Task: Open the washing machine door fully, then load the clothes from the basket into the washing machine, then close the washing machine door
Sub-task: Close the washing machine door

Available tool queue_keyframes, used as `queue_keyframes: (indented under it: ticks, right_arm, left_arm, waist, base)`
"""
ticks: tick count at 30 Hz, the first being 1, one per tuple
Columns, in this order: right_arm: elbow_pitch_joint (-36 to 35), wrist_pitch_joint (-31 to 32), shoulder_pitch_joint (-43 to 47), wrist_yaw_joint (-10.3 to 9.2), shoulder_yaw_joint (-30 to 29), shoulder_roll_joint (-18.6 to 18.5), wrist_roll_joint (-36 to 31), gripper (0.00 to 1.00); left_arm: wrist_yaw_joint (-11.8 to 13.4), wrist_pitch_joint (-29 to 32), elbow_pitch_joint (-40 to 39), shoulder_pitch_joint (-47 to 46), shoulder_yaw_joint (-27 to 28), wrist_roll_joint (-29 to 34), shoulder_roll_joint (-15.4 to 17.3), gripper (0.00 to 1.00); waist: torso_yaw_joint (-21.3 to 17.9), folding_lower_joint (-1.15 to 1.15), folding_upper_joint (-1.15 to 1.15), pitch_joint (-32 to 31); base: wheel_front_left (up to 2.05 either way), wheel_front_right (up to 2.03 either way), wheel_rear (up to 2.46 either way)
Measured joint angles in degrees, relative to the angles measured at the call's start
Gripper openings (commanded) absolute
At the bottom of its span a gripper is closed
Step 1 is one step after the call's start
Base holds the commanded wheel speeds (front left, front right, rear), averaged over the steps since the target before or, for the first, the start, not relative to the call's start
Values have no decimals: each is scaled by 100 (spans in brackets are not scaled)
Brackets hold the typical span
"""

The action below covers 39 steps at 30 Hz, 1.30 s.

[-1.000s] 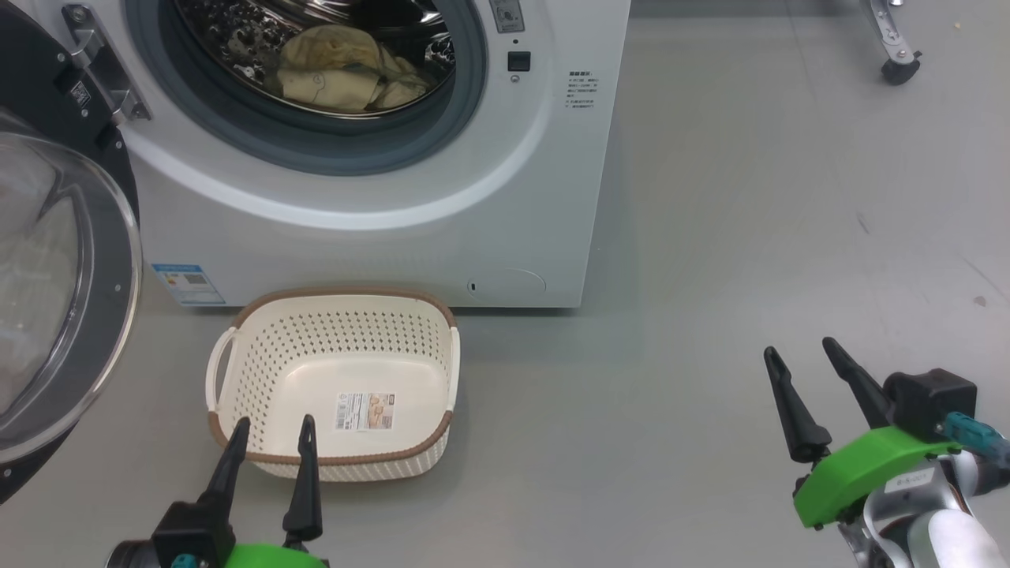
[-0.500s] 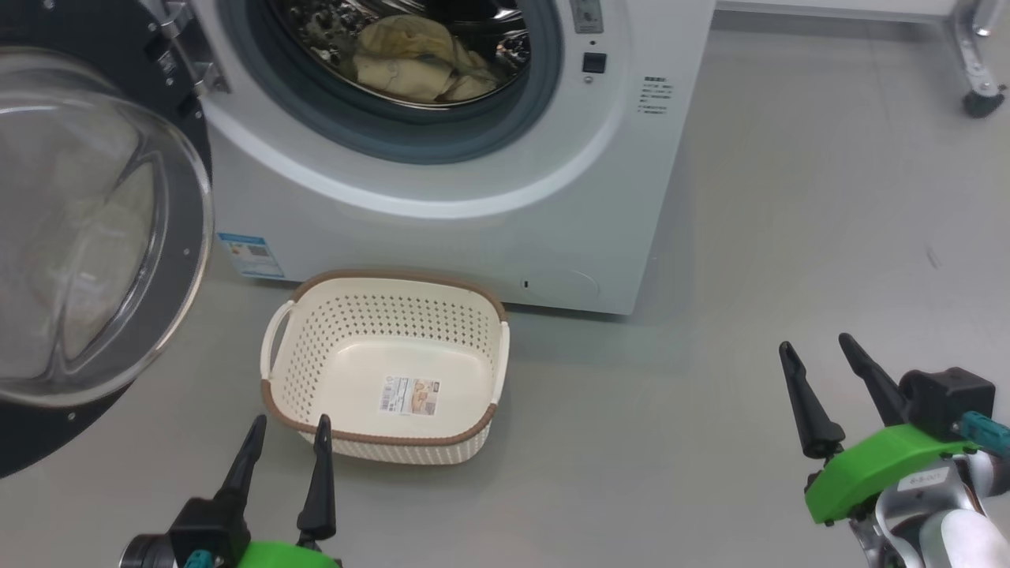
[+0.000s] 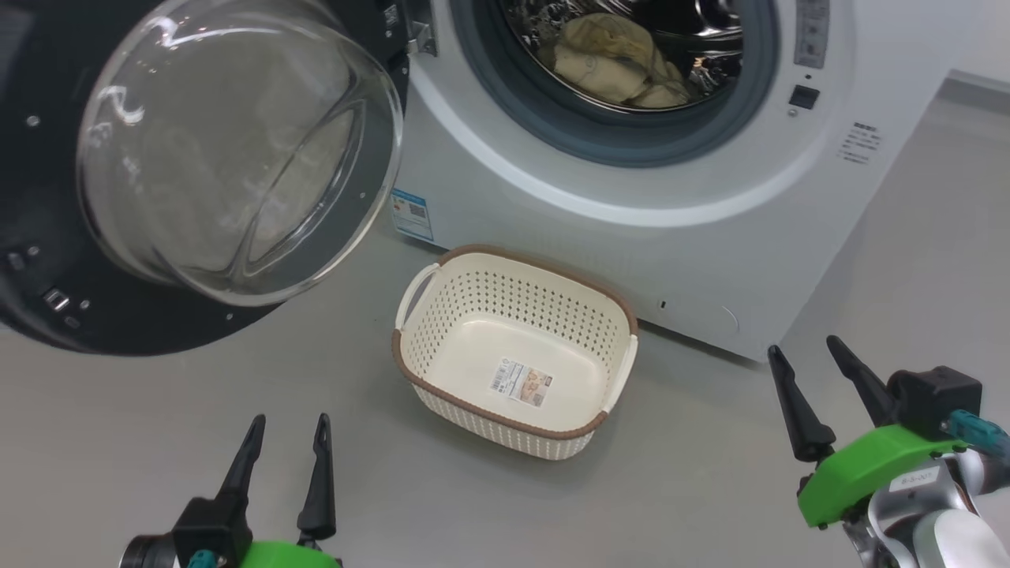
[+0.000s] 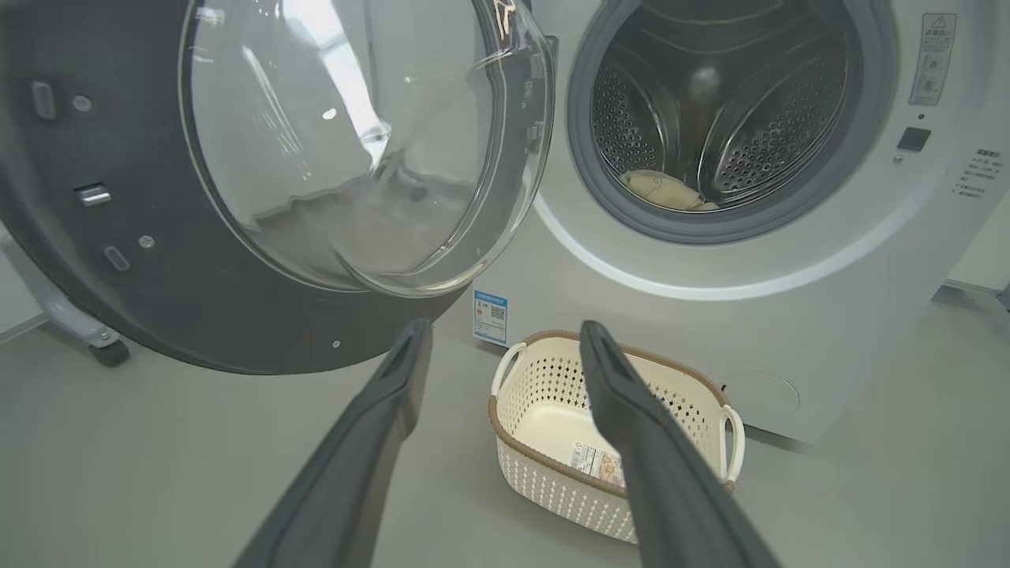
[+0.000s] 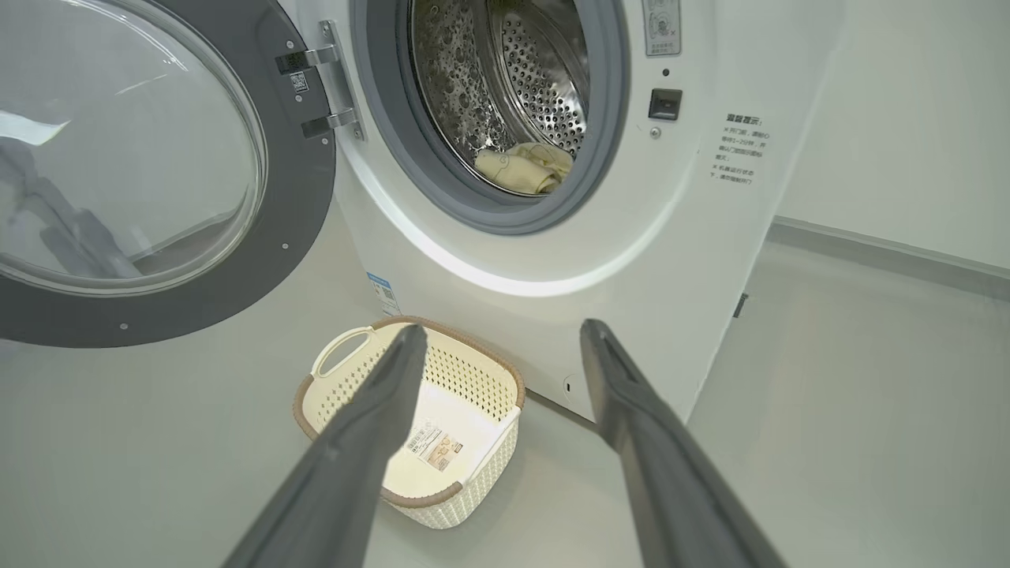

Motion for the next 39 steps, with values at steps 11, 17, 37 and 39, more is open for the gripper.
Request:
queue_keyframes:
  ticks: [11,17,37,39]
  right_arm:
    - [2,44,2,0,81,2,0,100]
    - [2,43,2,0,94,2,1,100]
    - [-69,53,25,0,81,-1,0,100]
    - [-69,53,42,0,83,-1,0,100]
  left_arm:
    - [-3,-1,0,8,-38,2,51,100]
    - [-4,-1,7,8,-75,1,62,100]
    - [-877,235,-918,-464,641,-2013,-154,0]
    - [-1023,374,-1184,-726,929,-2472,-125,0]
  waist:
    - [429,0,0,-99]
    - [437,0,0,-95]
    - [481,0,0,-35]
    - [470,0,0,-41]
  base:
    - [0,0,0]
    - [0,0,0]
    - [0,0,0]
    - [0,0,0]
